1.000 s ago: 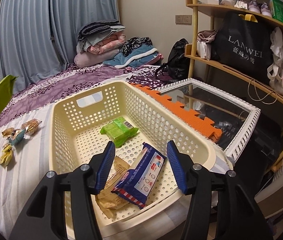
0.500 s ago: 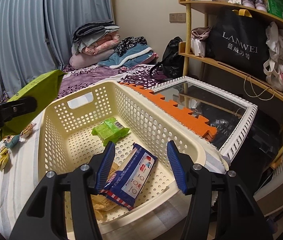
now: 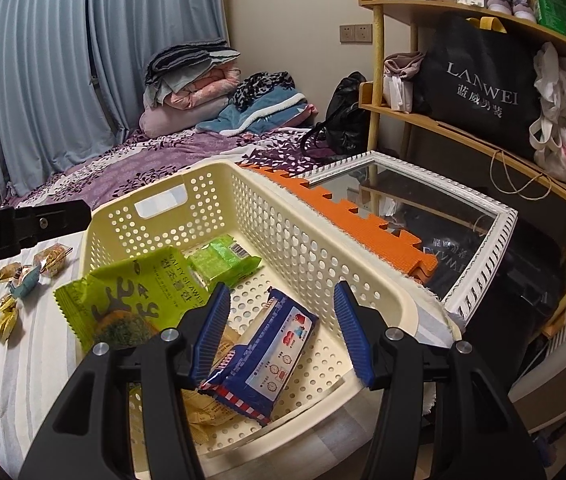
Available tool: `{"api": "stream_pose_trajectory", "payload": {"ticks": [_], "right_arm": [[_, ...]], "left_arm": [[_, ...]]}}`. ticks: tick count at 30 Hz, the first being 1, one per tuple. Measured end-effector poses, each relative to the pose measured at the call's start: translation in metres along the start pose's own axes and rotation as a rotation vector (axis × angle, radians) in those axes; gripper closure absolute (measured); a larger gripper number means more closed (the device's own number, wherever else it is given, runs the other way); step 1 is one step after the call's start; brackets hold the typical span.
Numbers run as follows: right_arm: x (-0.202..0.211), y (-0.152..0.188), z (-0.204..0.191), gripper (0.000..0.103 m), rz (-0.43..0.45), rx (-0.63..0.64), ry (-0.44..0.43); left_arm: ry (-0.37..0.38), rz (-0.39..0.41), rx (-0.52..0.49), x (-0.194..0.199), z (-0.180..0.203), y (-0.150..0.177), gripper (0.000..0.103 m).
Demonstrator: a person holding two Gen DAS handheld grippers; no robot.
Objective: Organize snacks
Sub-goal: 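Move both open tools back toward the remaining snacks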
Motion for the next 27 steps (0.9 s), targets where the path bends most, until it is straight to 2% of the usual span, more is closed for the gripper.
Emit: {"api": "stream_pose_trajectory", "payload": {"ticks": [2,3,15,22,27], "right_arm": [[0.002,-0.001,-0.003,0.037,0.004,0.006,0.004],[0.003,-0.002,-0.004,0.035,0.009,0.012,0.011],[0.010,-0.012,-0.014,0.033,0.020,0.028,0.012],[0.016,-0.017,-0.025,0.017,0.035,0.043,0.006],[0.018,-0.019,-0.030,0.016,0.033,0.051,0.002]], "left_arm": [[-0.005,0.002,0.006,0.002,-0.004,0.000,0.003],[-0.006,0.003,0.007,0.003,-0.005,-0.001,0.003],[-0.104,0.047,-0.027,0.022,-0.037,0.004,0.003],[-0.134,0.059,-0.016,0.035,-0.057,0.008,0.003],[-0.147,0.067,-0.009,0.044,-0.067,0.010,0.003]]}}
Point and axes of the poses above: each gripper's, at about its wrist camera, not at the fingertips, and x roughly against the way its jaws point, z to its right, y to its underside, the point moved 9 cm from there along -x, roughly the way its jaws point, and after that the axes turned 11 degrees about x, right-handed, at the moved point
